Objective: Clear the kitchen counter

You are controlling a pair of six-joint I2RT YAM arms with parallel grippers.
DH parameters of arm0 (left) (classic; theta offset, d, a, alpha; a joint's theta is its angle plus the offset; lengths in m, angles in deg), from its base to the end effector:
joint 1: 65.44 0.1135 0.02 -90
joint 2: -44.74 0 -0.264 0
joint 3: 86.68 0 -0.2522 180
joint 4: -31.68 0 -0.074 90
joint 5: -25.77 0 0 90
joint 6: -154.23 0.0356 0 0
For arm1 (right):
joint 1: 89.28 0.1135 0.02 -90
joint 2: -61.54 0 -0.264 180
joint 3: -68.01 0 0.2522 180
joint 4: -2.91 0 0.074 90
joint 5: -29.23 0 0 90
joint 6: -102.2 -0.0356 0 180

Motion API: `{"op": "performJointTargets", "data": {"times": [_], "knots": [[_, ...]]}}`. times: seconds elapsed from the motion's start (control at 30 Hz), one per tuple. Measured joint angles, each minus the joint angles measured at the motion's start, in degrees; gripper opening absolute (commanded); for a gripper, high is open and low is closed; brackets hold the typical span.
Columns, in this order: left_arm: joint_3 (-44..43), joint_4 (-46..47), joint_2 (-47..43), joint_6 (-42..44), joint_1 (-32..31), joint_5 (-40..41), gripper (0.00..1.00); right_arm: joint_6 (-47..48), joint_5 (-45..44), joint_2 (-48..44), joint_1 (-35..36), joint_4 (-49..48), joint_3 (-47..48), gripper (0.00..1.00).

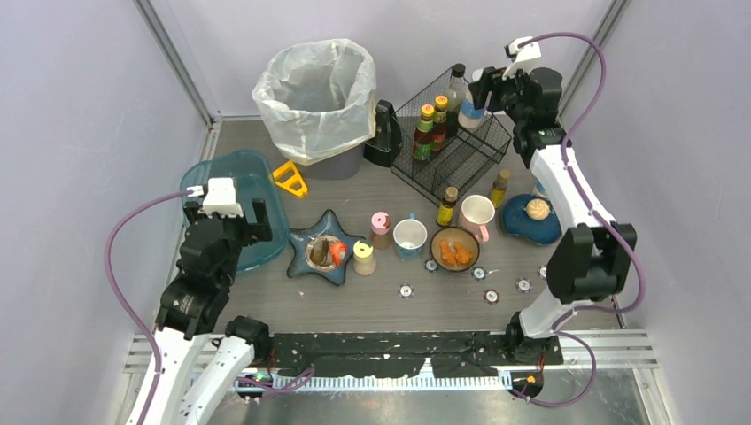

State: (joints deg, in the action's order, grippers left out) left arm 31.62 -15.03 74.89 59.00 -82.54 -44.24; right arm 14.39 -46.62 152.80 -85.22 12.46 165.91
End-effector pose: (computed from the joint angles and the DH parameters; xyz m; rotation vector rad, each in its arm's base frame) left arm 0.1091 -0.0208 0.3500 -0.0554 1.8185 0.0446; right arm 0.3831 0.0359 0.4011 -0.2780 1.6007 0.2253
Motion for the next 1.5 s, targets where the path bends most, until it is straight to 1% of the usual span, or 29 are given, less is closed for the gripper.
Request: {"op": "performJointTargets", "data": {"times": [0.1, 0.3, 0.67, 1.07, 1.13, 1.17, 1.2, 1.27, 1.3, 1.4, 1.47, 1.5], "knots": [[0.1, 1.8, -0.5, 0.9, 0.0, 2.0, 1.00, -0.7, -0.6, 4.6, -1.2, -1.9, 2.7, 0.05], [0.9, 3.6, -0.6, 1.4, 0.0, 3.1, 1.00, -1.2, -1.0, 11.2, -2.4, -6.3, 4.7, 0.06], [1.7, 4.5, -0.5, 2.6, 0.0, 3.5, 1.00, -1.1, -1.6, 17.8, -3.2, -11.8, 4.9, 0.05], [2.9, 5.7, -0.9, 2.8, 0.0, 3.1, 1.00, -0.4, -0.6, 20.0, -3.4, -17.3, -2.4, 0.05], [2.9, 6.1, -0.9, 2.8, 0.0, 2.9, 1.00, -0.2, -0.5, 20.3, -3.4, -17.2, -3.1, 0.08], [2.9, 6.2, -0.9, 2.8, 0.0, 2.7, 0.99, 0.0, -0.5, 20.5, -3.4, -17.2, -3.2, 0.12], [2.9, 6.2, -1.0, 2.8, 0.0, 2.6, 0.99, 0.2, -0.5, 20.7, -3.4, -17.2, -3.2, 0.14], [2.9, 6.3, -1.0, 2.8, 0.0, 2.5, 0.99, 0.7, -0.5, 21.0, -3.4, -17.2, -3.2, 0.21], [2.9, 6.3, -1.0, 2.8, 0.0, 2.4, 0.99, 0.9, -0.6, 21.1, -3.4, -17.3, -3.2, 0.26], [2.9, 6.4, -1.0, 2.8, 0.0, 2.3, 0.99, 1.4, -0.6, 21.3, -3.7, -17.4, -3.1, 0.29], [2.9, 6.4, -1.0, 2.8, 0.0, 2.0, 0.99, 2.0, -0.8, 21.4, -3.8, -17.3, -2.9, 0.38], [2.9, 6.4, -1.0, 2.8, 0.0, 1.9, 1.00, 2.3, -1.0, 21.5, -3.9, -17.3, -2.8, 0.45]]}}
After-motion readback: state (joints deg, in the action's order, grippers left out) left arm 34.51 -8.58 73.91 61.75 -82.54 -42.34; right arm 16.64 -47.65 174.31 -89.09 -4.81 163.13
